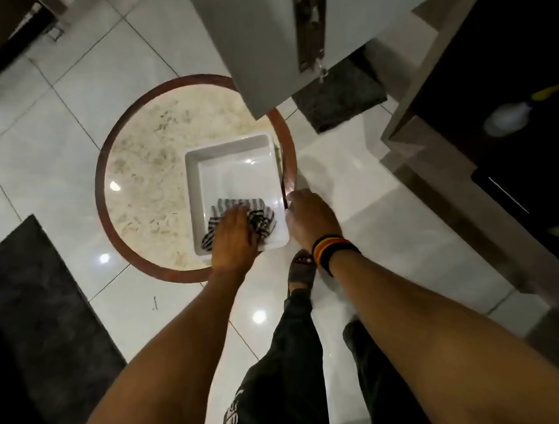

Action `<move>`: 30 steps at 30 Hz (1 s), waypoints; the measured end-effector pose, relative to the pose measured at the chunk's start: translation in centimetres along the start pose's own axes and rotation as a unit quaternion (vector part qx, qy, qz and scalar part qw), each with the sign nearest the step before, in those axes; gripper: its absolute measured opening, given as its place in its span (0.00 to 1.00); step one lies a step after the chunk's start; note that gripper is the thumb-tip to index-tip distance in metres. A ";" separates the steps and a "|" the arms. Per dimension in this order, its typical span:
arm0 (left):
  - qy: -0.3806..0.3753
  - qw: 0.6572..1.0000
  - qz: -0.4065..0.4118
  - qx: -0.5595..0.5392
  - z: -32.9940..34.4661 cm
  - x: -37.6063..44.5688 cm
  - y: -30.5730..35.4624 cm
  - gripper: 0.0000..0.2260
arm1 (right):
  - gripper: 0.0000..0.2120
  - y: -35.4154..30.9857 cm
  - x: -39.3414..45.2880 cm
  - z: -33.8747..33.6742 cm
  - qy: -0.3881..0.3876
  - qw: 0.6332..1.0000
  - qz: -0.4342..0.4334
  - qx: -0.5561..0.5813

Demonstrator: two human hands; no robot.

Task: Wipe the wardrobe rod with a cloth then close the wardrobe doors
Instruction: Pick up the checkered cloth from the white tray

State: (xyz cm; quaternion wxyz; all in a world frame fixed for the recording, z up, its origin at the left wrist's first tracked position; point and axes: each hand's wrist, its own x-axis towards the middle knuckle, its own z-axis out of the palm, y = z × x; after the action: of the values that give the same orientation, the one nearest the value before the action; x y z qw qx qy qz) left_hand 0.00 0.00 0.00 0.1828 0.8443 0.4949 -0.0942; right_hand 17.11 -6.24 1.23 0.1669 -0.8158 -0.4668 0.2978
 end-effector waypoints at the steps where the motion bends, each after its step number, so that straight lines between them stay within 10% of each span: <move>1: -0.005 1.000 -0.026 -0.014 -0.2 0.4 -1.5 0.30 | 0.12 -1.2 0.4 1.1 -0.023 1.000 -0.007 0.011; 17: -0.052 0.988 -0.142 -0.036 1.1 6.7 -7.3 0.16 | 0.23 -5.7 5.5 11.6 -0.011 0.992 0.046 -0.114; 30: 0.019 0.980 -0.093 -0.172 -4.8 5.3 -3.2 0.09 | 0.08 -4.8 4.0 4.0 0.014 0.980 0.149 0.128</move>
State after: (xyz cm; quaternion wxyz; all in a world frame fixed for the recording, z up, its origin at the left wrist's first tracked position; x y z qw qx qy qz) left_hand -0.25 7.59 1.88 0.3064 0.7520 0.5835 -0.0078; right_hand 12.96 -0.37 -0.50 0.2303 -0.8522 -0.2959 0.3648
